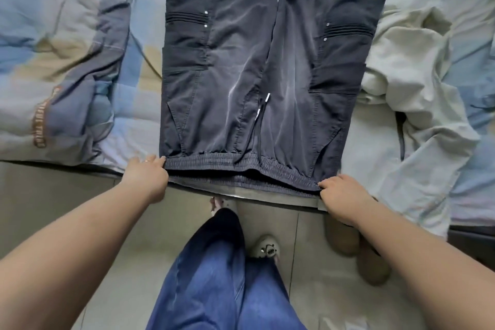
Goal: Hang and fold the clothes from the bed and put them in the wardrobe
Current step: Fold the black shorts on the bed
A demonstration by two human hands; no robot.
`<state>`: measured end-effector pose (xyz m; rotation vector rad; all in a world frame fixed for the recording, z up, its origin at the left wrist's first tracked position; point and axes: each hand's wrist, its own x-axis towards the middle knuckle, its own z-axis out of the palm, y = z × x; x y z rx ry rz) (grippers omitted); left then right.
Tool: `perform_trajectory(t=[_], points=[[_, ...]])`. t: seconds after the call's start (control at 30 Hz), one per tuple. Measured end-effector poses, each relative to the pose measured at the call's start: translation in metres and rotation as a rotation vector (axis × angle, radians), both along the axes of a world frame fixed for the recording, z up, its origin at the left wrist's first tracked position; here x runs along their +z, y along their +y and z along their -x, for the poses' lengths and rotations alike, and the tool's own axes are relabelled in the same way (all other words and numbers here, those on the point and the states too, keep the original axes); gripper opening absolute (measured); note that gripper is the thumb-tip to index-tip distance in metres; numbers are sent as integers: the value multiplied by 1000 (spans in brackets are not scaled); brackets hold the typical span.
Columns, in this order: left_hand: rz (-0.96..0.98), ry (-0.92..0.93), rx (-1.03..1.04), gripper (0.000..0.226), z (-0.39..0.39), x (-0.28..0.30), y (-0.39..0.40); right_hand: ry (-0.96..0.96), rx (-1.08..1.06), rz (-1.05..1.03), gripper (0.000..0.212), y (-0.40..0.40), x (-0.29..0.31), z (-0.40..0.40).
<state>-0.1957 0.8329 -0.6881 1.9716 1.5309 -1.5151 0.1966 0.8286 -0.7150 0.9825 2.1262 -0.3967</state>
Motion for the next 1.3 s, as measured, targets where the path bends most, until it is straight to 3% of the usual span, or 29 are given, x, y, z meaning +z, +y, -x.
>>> perform_trajectory(t=[0.2, 0.3, 0.4, 0.63, 0.83, 1.1, 1.23, 1.3], points=[[250, -35, 207, 61, 10, -16, -9, -151, 75, 286, 39, 4, -3, 15], [334, -152, 334, 47, 16, -18, -4, -63, 17, 298, 42, 13, 2, 21], [272, -276, 494, 35, 23, -18, 10, 85, -78, 258, 38, 33, 8, 38], [105, -489, 816, 42, 45, -28, 47, 204, -211, 166, 28, 121, 6, 124], [-119, -745, 1160, 37, 72, -50, 76, 299, -275, 87, 34, 197, -14, 221], [-100, -926, 1034, 56, 95, -75, 90, 373, -258, 79, 58, 273, -36, 334], [-132, -970, 1023, 33, 99, -80, 85, 335, -195, 24, 59, 296, -53, 380], [-155, -995, 1029, 31, 97, -82, 80, 235, -122, 35, 59, 301, -58, 396]])
